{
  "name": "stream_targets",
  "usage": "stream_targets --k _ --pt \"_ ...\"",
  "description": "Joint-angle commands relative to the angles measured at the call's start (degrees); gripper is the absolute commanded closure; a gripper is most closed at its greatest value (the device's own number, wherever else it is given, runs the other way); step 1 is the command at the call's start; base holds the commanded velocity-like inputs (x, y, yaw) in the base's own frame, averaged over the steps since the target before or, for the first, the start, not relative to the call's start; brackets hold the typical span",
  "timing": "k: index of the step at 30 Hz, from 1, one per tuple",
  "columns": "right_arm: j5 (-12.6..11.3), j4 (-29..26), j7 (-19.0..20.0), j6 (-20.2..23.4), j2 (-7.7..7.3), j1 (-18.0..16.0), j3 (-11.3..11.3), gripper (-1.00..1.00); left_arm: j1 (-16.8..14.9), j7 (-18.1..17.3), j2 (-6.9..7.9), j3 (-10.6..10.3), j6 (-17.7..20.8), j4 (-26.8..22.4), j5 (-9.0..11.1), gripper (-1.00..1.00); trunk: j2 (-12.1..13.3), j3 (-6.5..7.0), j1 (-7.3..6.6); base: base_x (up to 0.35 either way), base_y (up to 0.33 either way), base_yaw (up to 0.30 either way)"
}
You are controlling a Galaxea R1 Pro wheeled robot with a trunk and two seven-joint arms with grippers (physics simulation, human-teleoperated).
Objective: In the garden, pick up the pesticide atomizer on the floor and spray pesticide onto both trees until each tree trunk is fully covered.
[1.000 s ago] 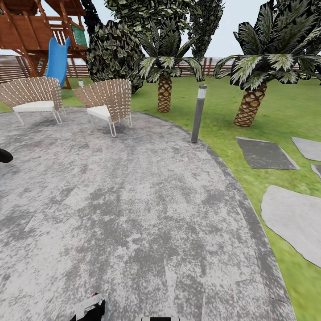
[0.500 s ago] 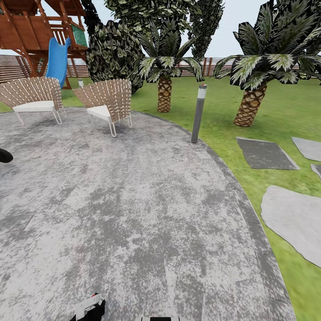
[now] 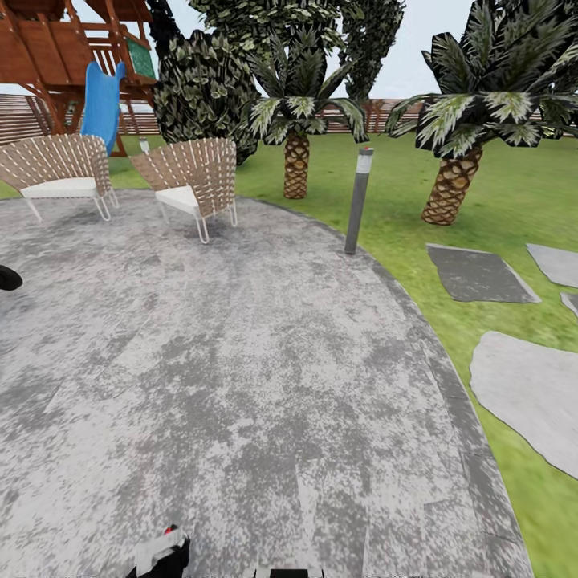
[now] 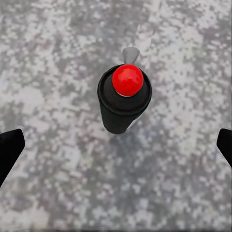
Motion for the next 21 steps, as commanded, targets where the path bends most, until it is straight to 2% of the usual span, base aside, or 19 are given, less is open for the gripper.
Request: stream_targets --k 1,6,8,21 --pt "-0.01 0.0 0.25 -0.2 0.04 -0.08 -0.55 -1.0 -0.03 0.43 0.07 -0.49 -0.23 0.0 0.33 -1.0 -0.03 -0.27 0.01 0.0 0.0 0.0" --pt "-3.59 -0.1 0.45 -0.38 0.07 -0.24 -1.49 -1.0 -0.03 0.36 0.07 -0.52 -0.23 0.0 0.32 -1.0 -0.1 -1.38 0.14 0.0 0.0 0.0" --pt "-4.26 -0.05 0.48 -0.4 0.07 -0.26 -1.62 -1.0 -0.03 0.35 0.07 -0.53 -0.24 0.0 0.33 -1.0 -0.13 -1.82 0.19 0.0 0.0 0.0" --pt "-4.94 0.62 0.52 -0.36 0.08 -0.25 -1.9 -1.0 -0.03 0.31 0.07 -0.57 -0.24 0.0 0.25 -1.0 -0.29 -4.48 0.5 0.0 0.0 0.0"
